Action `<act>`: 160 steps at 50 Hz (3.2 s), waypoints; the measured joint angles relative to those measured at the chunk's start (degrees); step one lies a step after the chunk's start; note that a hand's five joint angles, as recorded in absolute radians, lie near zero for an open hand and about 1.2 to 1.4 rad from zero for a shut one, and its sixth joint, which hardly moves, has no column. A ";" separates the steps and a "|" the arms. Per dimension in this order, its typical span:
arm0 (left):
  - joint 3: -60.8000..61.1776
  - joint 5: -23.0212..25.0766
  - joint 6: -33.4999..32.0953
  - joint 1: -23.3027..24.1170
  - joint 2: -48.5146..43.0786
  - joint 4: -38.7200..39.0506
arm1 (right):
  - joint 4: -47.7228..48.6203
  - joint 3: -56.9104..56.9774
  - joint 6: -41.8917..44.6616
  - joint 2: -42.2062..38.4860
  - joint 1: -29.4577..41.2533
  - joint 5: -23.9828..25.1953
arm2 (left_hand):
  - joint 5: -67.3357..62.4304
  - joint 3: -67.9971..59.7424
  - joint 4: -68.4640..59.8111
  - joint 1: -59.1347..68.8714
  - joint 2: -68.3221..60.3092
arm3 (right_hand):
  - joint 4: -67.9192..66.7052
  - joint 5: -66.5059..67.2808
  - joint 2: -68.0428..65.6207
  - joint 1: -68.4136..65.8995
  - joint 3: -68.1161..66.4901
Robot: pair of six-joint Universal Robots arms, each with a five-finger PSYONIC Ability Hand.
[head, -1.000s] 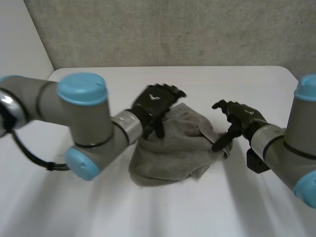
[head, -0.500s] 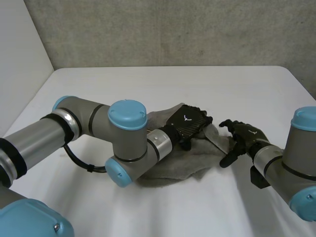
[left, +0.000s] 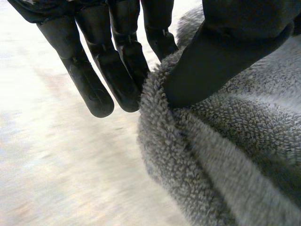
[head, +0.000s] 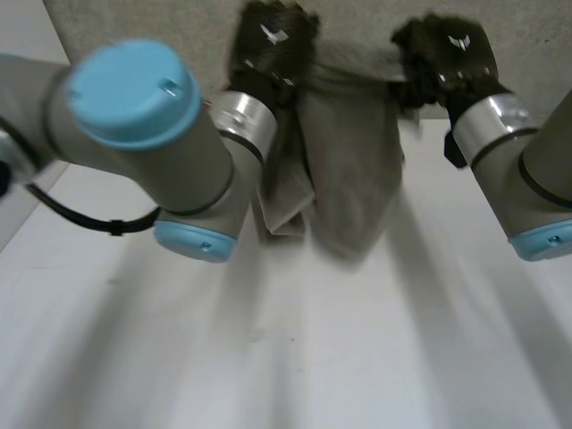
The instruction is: Fold the towel.
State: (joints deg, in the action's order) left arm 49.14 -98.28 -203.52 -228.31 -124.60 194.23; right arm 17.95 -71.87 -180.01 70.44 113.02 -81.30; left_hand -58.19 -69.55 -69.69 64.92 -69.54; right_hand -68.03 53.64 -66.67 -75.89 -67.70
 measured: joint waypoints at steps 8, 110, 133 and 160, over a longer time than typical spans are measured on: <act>20.37 -12.68 -0.26 0.38 11.82 -1.50 | -8.12 -2.98 13.15 0.72 6.03 -0.16 | -0.67 -0.07 -0.03 0.00 -0.04 | -0.33 2.22 -0.46 -1.45 0.00; 13.21 7.07 6.13 -16.81 11.18 7.70 | 11.15 9.69 22.95 -7.83 4.55 -5.55 | -0.46 0.33 0.19 2.33 0.26 | -0.49 3.43 -1.32 -2.92 -0.35; 47.85 7.19 2.79 -16.61 10.45 0.64 | -19.14 -8.54 25.41 -11.54 3.73 -0.43 | -0.81 0.06 -0.04 2.26 0.11 | -0.49 3.56 -1.52 -2.97 -0.37; 60.52 6.58 -1.33 -15.86 22.24 0.89 | -20.05 -14.76 13.97 -8.14 -5.54 1.04 | 5.82 7.13 7.30 -2.48 7.13 | 28.89 -24.31 25.98 32.69 28.24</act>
State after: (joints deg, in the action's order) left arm 109.66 -91.70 -204.84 -244.16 -102.36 195.12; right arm -2.11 -86.63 -166.04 62.30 107.49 -80.25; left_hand -52.37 -62.42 -62.39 62.45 -62.41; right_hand -39.13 29.33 -40.69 -43.20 -39.46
